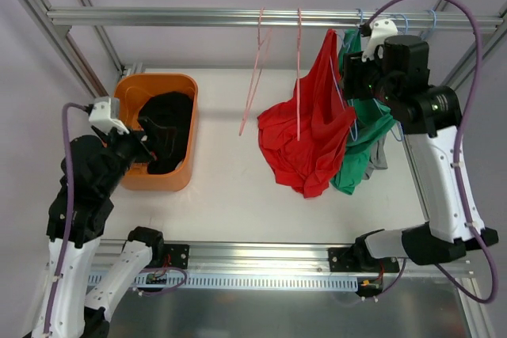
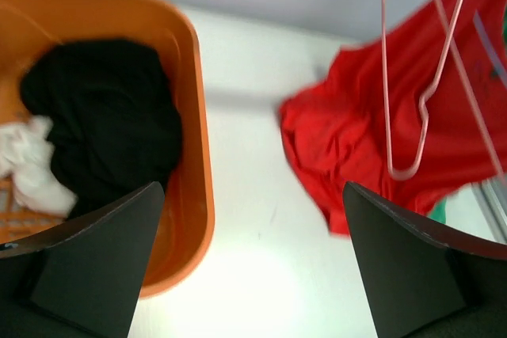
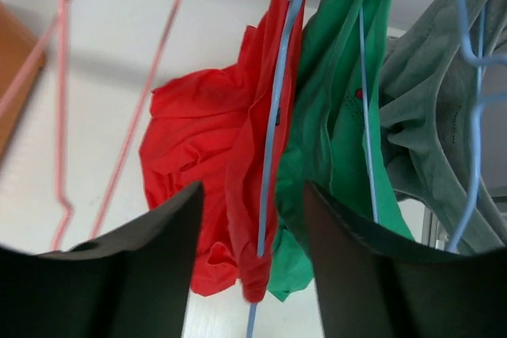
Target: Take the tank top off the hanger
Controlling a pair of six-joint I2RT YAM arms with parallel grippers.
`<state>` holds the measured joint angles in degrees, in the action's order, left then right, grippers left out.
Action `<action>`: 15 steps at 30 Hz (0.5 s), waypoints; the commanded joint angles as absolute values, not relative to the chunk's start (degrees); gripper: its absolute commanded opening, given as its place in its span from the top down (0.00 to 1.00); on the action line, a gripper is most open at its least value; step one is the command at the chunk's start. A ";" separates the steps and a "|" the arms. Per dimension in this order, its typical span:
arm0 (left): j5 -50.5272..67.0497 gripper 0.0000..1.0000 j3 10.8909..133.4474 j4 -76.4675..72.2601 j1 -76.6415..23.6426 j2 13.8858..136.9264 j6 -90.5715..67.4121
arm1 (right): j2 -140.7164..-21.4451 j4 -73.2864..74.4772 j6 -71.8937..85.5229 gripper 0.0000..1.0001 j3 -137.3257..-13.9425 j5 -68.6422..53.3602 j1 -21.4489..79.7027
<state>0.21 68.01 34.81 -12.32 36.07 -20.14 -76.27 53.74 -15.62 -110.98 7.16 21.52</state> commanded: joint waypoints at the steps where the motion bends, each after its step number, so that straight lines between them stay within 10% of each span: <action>1: 8.35 0.01 60.58 35.51 -12.30 33.50 -18.20 | -79.27 54.76 -17.32 0.47 -115.05 5.63 19.51; 11: 21.35 0.01 58.62 36.21 -12.30 29.44 -18.11 | -82.89 49.58 -13.72 0.97 -112.95 2.37 16.44; 15: 26.09 0.01 63.44 36.12 -12.30 31.37 -18.54 | -79.20 43.96 -10.47 1.00 -108.90 1.32 16.17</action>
